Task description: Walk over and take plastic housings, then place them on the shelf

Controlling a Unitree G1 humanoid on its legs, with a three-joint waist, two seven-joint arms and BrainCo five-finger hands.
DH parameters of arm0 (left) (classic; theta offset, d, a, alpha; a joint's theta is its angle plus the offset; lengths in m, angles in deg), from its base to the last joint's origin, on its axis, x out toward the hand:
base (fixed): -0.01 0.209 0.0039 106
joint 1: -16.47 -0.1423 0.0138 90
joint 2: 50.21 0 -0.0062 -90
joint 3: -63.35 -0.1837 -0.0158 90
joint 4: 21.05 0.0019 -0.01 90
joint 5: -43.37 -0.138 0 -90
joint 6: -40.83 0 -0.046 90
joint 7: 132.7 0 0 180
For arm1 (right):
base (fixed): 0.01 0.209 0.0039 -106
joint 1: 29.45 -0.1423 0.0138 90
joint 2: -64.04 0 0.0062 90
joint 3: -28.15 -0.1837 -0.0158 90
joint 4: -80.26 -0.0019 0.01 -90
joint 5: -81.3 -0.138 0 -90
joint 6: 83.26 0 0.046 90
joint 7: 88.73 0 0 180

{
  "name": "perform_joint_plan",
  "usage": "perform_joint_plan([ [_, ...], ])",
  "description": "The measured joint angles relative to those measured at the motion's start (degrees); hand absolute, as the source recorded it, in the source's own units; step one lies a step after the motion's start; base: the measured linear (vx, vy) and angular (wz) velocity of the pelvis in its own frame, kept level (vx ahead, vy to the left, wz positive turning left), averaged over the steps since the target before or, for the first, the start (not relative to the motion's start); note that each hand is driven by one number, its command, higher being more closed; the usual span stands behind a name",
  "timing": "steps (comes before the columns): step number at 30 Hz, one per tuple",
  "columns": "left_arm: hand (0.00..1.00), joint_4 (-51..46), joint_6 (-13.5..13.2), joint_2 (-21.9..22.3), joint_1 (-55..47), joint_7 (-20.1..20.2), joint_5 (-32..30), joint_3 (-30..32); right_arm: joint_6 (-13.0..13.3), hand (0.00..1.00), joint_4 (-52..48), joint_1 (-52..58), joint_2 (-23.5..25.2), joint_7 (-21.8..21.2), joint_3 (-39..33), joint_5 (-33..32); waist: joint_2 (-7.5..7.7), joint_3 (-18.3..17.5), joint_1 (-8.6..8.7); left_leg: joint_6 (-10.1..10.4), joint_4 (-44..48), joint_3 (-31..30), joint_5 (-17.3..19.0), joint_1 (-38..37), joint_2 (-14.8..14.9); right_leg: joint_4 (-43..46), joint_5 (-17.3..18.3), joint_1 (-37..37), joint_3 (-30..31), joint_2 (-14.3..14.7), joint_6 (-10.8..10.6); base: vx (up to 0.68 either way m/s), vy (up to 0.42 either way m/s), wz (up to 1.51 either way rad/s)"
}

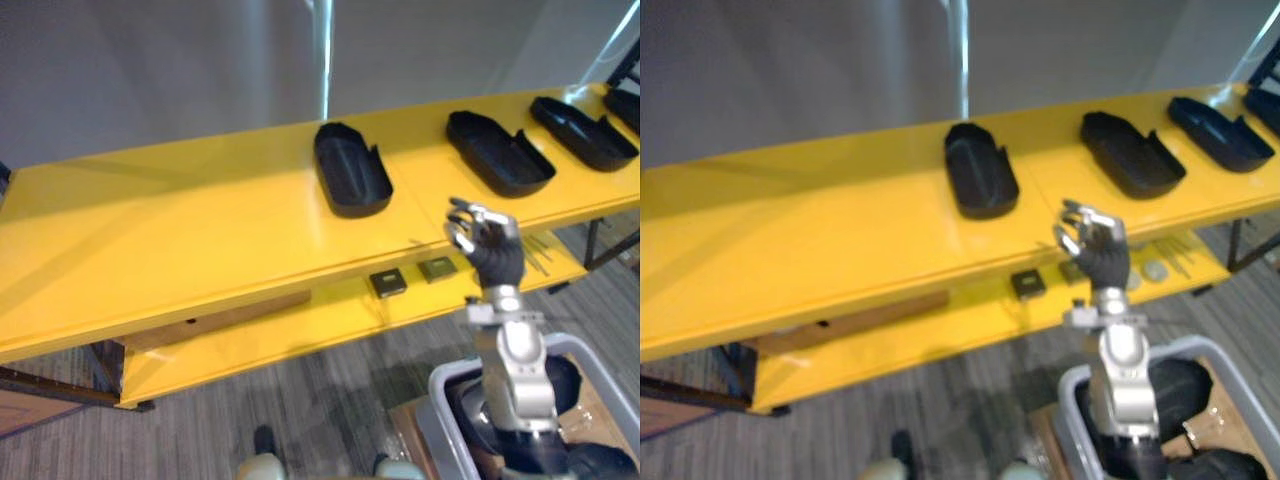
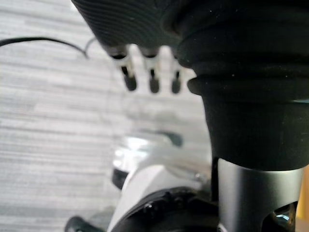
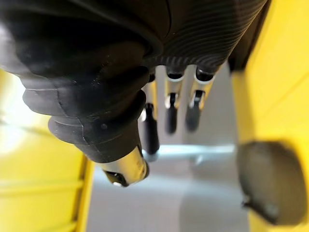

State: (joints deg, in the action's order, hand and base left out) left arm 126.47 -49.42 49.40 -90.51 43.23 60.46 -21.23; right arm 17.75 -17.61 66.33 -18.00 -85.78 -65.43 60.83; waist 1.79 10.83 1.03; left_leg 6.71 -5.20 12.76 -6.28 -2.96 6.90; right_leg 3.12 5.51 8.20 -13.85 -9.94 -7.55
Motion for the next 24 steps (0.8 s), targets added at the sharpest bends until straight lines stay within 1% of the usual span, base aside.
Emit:
perform_joint_plan([
  [1, 0.00, 0.01, 0.02, 0.00, 0.01, -0.16, 0.00, -0.12, -0.11, 0.00, 1.65, 1.13, 1.00, 0.40, 0.51, -1.08, -0.05, -0.28, 0.02, 0.01, 0.00, 0.19, 0.08, 0.00, 0.03, 0.00, 0.01, -0.14, 0.16, 0.02, 0.01, 0.01, 0.002, -0.13],
  [2, 0.00, 0.06, 0.17, 0.02, 0.12, -0.50, 0.06, -0.66, -0.08, 0.00, 5.30, 3.42, 2.82, 1.29, 1.34, -2.25, -0.17, -0.61, 0.10, 0.14, 0.00, 0.30, 0.22, -0.03, 0.04, -0.04, 0.01, -0.18, 0.37, 0.03, 0.02, 0.01, -0.001, -0.07],
  [5, 0.00, 0.05, 0.48, -0.19, 0.29, -1.77, 0.39, -2.29, 0.20, 0.00, 14.65, 7.47, 5.96, 2.18, 2.32, -2.48, -0.39, -1.09, 0.13, 0.20, 0.00, 0.64, 0.41, -0.07, 0.03, -0.07, -0.04, -0.21, 0.82, 0.04, -0.01, 0.03, 0.001, -0.06],
  [6, 0.00, 0.04, 0.82, -0.42, 0.36, -2.07, 0.38, -2.75, 0.56, 0.00, 18.58, 8.73, 6.76, 2.18, 2.84, -2.16, -0.54, -1.21, 0.17, 0.23, 0.01, 1.06, 0.44, -0.19, 0.04, 0.02, -0.40, -0.24, 1.15, 0.04, -0.42, 0.05, -0.002, -0.10],
  [8, 0.00, 0.05, 1.74, -0.71, 0.75, -2.21, 0.38, -3.94, 1.09, 0.00, 22.30, 9.03, 7.05, 2.14, 2.86, -1.03, -0.66, -1.28, 0.14, 0.28, 0.01, 1.65, 0.60, -0.58, 0.06, 0.02, -0.55, -0.16, 1.47, 0.02, -0.41, 0.04, -0.001, -0.15],
  [9, 0.00, 0.04, 2.35, -1.20, 1.00, -2.29, 0.33, -4.48, 1.77, 0.00, 25.57, 9.02, 7.08, 2.22, 2.84, -0.33, -0.69, -1.53, 0.06, 0.35, 0.01, 2.06, 0.83, -1.09, 0.06, 0.01, -0.55, 0.01, 1.83, 0.01, -0.40, 0.03, -0.001, -0.15],
  [11, 0.00, 0.01, 3.34, -1.31, 1.34, -2.33, -0.05, -4.62, 2.60, 0.00, 28.55, 9.01, 7.04, 2.31, 2.78, 0.09, -0.76, -2.02, 0.10, 0.39, 0.01, 2.15, 0.87, -1.08, 0.06, -0.02, -0.55, -0.03, 1.91, 0.01, -0.40, 0.02, -0.001, -0.06],
  [13, 0.00, -0.02, 4.19, -1.62, 1.86, -2.33, -0.56, -5.59, 2.72, 0.00, 30.28, 8.89, 6.97, 2.84, 2.78, 1.42, -0.89, -2.17, 0.10, 0.39, 0.01, 2.16, 0.87, -1.12, 0.06, -0.01, -0.54, -0.02, 1.93, 0.01, -0.38, 0.00, 0.000, 0.00],
  [16, 0.00, -0.03, 5.28, -1.87, 2.41, -2.32, -4.10, -6.81, 2.67, 0.00, 35.73, 7.71, 6.87, 3.52, 2.82, 4.40, -0.97, -2.26, 0.08, 0.39, 0.00, 2.21, 0.87, -1.55, 0.06, 0.06, -0.53, 0.30, 2.03, 0.01, -0.37, -0.01, 0.001, -0.02],
  [17, 0.00, -0.04, 5.77, -1.93, 2.48, -2.32, -4.68, -6.96, 2.53, 0.00, 38.71, 7.14, 6.84, 3.47, 2.83, 5.49, -0.91, -2.28, 0.07, 0.36, 0.00, 2.33, 0.99, -2.14, 0.06, 0.01, -0.52, 0.86, 2.27, 0.01, -0.35, -0.02, 0.004, -0.08],
  [18, 0.00, -0.02, 6.15, -2.15, 2.51, -2.38, -4.83, -7.76, 1.69, 0.00, 42.47, 6.39, 6.70, 3.16, 2.86, 5.59, -0.50, -2.62, 0.01, 0.36, 0.00, 2.55, 1.11, -2.40, 0.06, -0.03, -0.50, 0.95, 2.55, 0.00, -0.33, -0.02, 0.005, -0.10],
  [19, 0.00, 0.00, 6.21, -2.26, 2.52, -2.43, -5.01, -8.20, 1.07, 0.00, 44.49, 6.00, 6.58, 2.98, 2.85, 5.60, -0.53, -2.83, -0.03, 0.37, 0.00, 2.71, 1.14, -2.54, 0.07, -0.04, -0.50, 0.97, 2.70, 0.00, -0.33, -0.02, 0.005, -0.14],
  [21, 0.00, 0.31, 6.21, -2.27, 2.64, -2.89, -6.68, -8.94, -1.41, 0.00, 53.81, 3.85, 6.10, 2.34, 2.57, 5.71, -0.60, -3.27, -0.12, 0.35, -0.01, 3.02, 1.28, -3.16, 0.00, -0.18, -0.42, 1.44, 2.84, -0.10, -0.18, -0.01, 0.005, -0.08],
  [24, 0.00, 0.87, 6.09, -2.19, 2.94, -3.39, -6.90, -9.23, -2.07, 0.00, 62.30, 2.43, 5.57, 1.35, 0.13, 5.70, -0.73, -3.39, -0.23, 0.29, -0.01, 2.64, 1.31, -3.31, -0.22, -0.57, -0.41, 1.95, 2.49, -0.29, -0.17, -0.01, 0.005, 0.04],
])
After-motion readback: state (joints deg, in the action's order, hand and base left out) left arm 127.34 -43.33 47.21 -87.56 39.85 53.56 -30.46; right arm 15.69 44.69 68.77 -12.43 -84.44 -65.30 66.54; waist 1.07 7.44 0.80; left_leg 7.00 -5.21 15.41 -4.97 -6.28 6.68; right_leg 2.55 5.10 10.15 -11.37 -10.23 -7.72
